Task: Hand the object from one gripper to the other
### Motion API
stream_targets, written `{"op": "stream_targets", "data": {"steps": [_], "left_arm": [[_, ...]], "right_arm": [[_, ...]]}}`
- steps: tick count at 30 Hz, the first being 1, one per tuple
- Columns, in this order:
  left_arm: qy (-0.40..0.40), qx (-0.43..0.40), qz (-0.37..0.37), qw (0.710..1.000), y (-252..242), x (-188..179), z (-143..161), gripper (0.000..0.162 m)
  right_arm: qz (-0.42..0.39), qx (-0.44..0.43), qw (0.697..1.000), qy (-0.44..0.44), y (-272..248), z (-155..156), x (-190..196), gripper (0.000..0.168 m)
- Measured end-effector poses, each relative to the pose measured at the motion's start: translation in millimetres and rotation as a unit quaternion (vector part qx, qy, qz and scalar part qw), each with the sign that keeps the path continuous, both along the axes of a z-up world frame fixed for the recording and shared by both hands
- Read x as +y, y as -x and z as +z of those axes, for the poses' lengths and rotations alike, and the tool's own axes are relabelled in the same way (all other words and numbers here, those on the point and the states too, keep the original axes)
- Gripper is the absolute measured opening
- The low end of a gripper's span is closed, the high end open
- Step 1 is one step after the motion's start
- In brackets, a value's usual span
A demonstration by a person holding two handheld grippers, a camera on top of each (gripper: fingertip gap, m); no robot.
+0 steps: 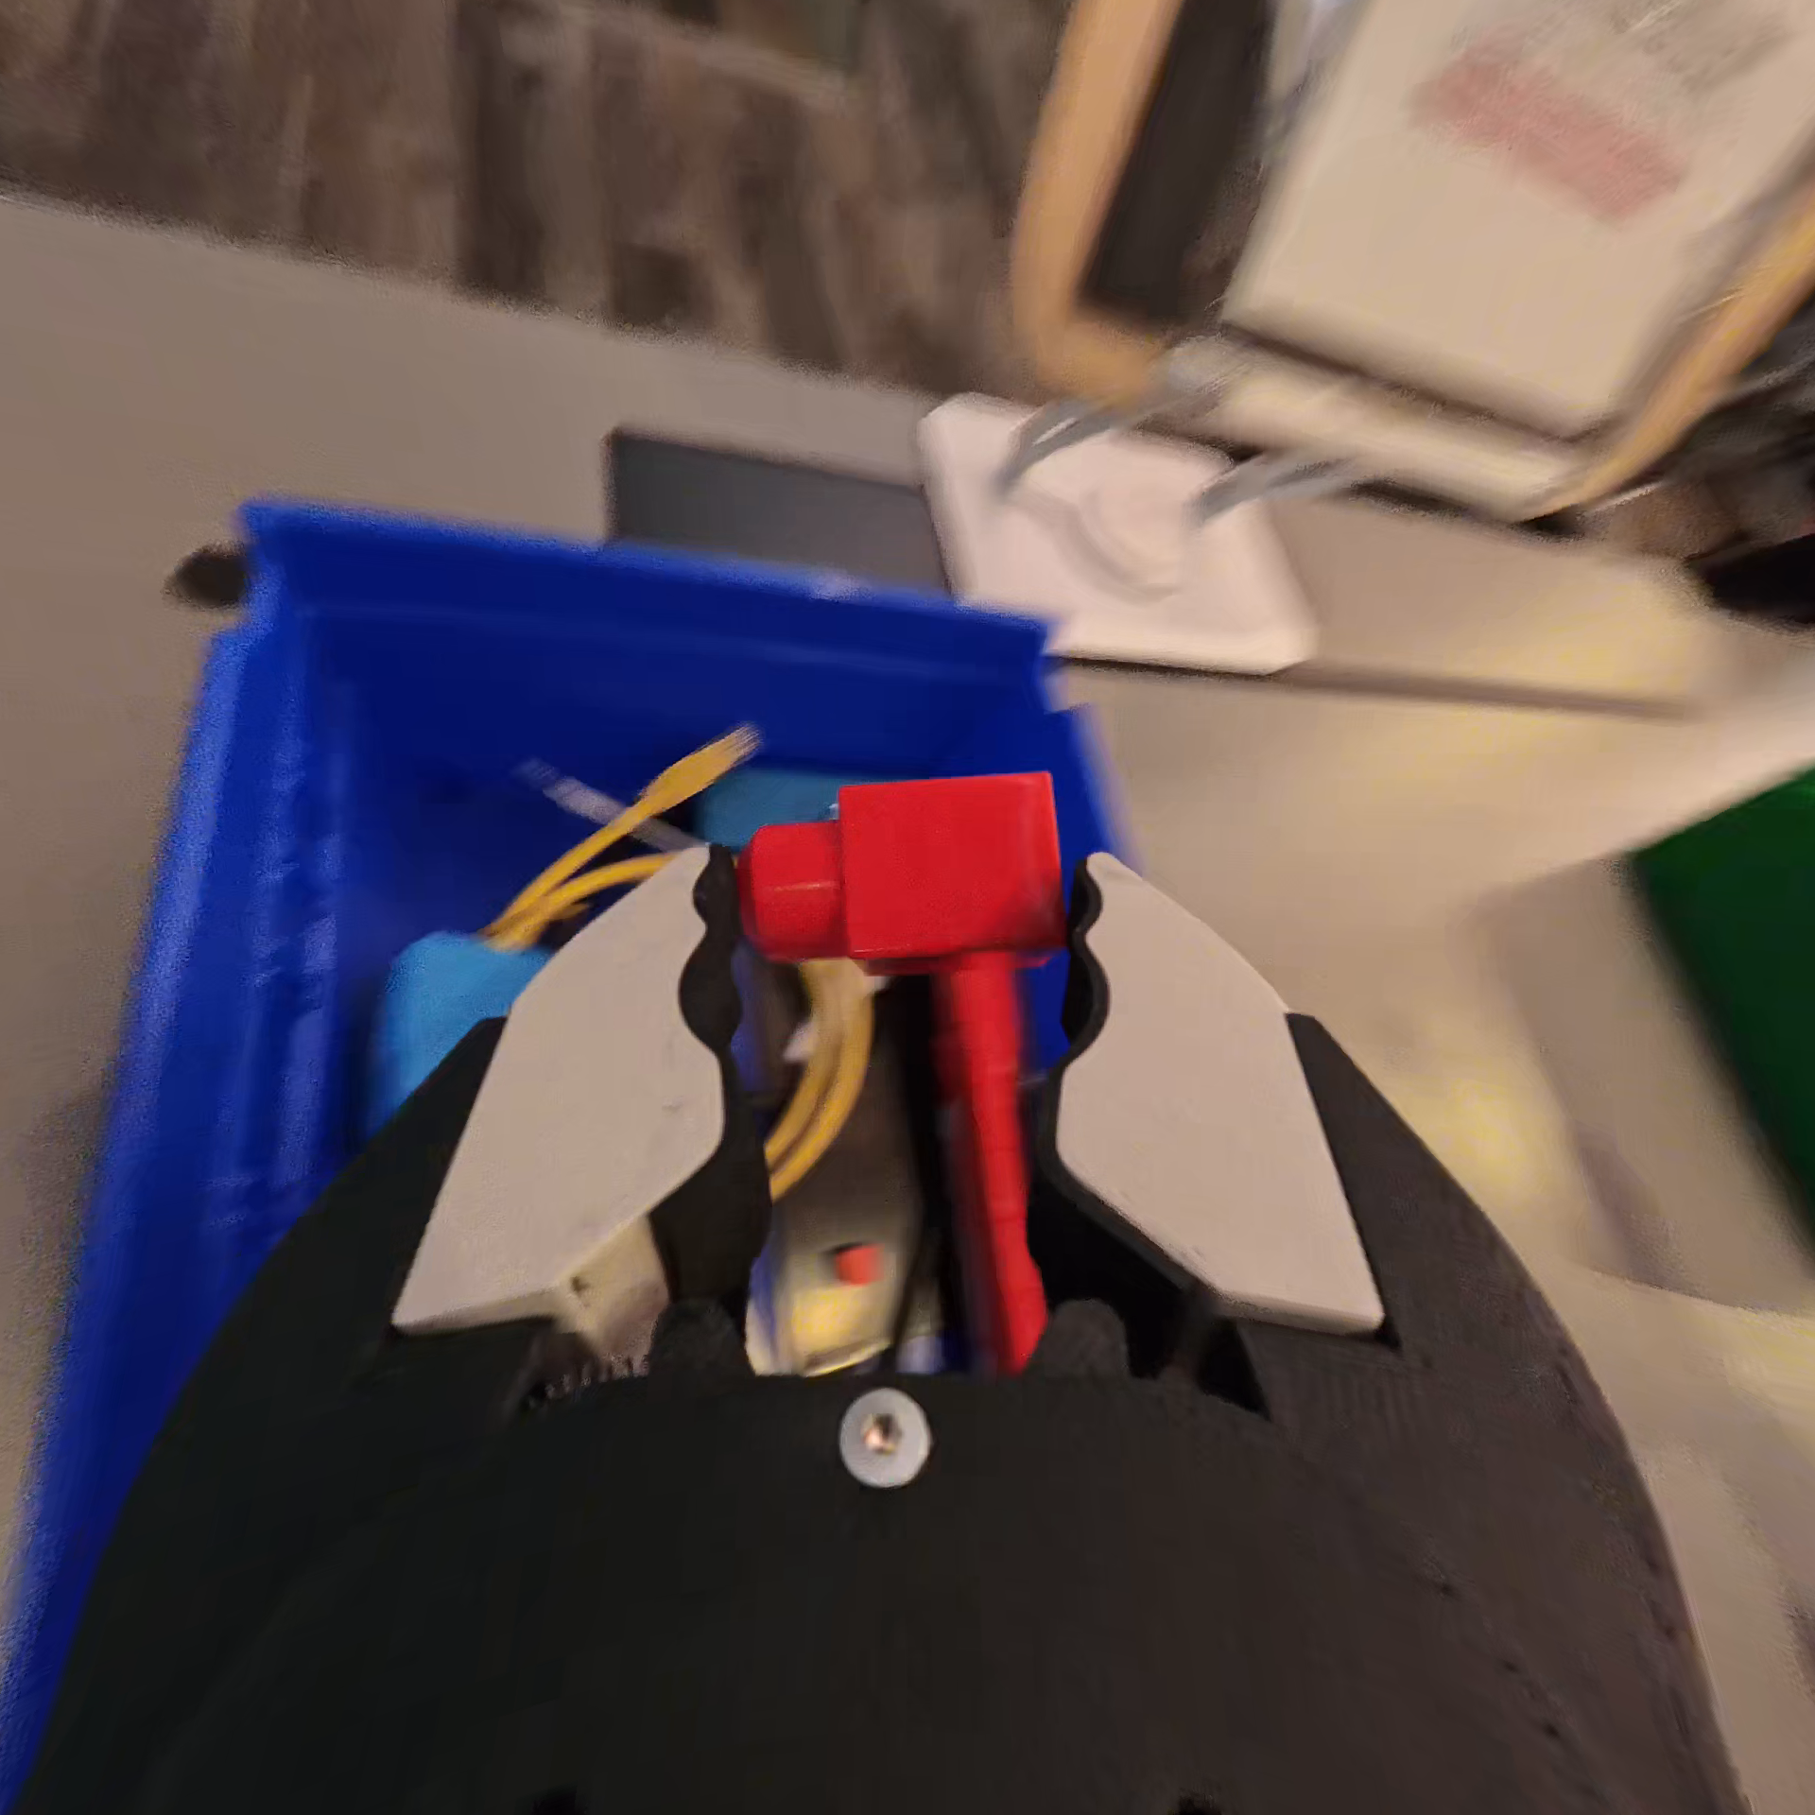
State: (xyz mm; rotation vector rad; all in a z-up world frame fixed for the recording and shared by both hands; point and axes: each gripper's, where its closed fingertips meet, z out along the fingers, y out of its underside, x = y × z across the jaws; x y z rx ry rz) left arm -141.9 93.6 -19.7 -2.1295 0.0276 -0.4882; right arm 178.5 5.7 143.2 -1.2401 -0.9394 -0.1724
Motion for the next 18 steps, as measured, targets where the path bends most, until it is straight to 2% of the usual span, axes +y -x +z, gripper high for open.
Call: {"op": "stream_targets", "data": {"steps": [1,4,7,13,18], "left_arm": [[-0.038,-0.052,-0.035,0.997,-17,-6,25,0.065],[-0.137,-0.211,-0.17,0.953,-73,-41,101,0.064],[-0.176,-0.273,-0.288,0.901,-121,-78,143,0.064],[-0.183,-0.333,-0.432,0.818,-189,-134,181,0.063],[-0.171,-0.301,-0.486,0.803,-224,-159,180,0.063]], "right_arm": [[0.01,-0.01,1.0,-0.006,8,-1,-2,0.053],[0.054,-0.03,0.997,-0.035,39,-4,-13,0.055],[0.111,-0.03,0.991,-0.068,76,-5,-29,0.058],[0.173,0.012,0.978,-0.116,122,-7,-51,0.066],[0.152,0.036,0.973,-0.172,122,2,-53,0.065]]}}
